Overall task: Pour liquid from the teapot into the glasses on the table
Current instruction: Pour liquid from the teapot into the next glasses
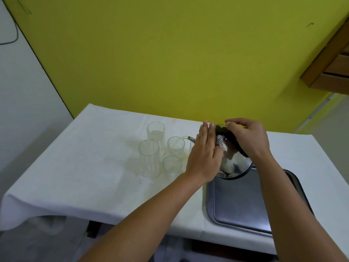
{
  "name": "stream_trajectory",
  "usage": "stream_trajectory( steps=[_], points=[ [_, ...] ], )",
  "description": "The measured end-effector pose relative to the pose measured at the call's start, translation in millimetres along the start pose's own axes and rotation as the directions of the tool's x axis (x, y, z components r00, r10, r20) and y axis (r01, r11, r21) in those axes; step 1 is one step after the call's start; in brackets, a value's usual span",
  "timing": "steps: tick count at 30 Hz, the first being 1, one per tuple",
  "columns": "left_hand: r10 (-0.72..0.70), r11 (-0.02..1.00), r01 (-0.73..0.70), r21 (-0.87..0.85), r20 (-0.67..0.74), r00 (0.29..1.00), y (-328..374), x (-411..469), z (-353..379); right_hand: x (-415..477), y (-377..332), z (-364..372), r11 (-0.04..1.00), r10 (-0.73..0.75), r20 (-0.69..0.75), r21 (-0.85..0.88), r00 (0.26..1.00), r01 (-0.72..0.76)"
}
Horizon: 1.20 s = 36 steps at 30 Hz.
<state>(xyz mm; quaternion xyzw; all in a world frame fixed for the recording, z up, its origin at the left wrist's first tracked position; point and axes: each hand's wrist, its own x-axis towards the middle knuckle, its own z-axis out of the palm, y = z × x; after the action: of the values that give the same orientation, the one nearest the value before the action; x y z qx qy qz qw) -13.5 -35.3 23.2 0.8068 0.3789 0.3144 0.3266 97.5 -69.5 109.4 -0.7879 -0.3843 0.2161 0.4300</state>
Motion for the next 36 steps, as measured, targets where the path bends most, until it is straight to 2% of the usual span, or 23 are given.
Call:
stream_trajectory(
  steps=[9,17,26,31,36],
  points=[
    [-0.016,0.999,0.016,-0.039,0.012,1.0,-2,-4,4,1,6,2,0.999,-0.026,0.007,-0.047,1.0,0.026],
    [0.013,0.999,-0.013,0.031,-0.006,1.0,-13,-4,9,3,6,5,0.992,-0.065,0.016,-0.104,0.998,0.066],
    [-0.03,0.997,0.031,-0.068,0.007,1.0,-6,-6,4,3,6,5,0.987,-0.08,0.022,-0.139,0.997,0.082],
    [0.001,0.999,0.0,-0.036,0.017,1.0,-5,-7,4,1,9,3,0.992,-0.061,0.012,-0.11,0.998,0.062],
    [0.074,0.996,-0.074,0.05,0.009,0.997,-4,-2,5,-3,16,0,0.999,-0.003,-0.031,0.039,1.0,0.004]
  ],
)
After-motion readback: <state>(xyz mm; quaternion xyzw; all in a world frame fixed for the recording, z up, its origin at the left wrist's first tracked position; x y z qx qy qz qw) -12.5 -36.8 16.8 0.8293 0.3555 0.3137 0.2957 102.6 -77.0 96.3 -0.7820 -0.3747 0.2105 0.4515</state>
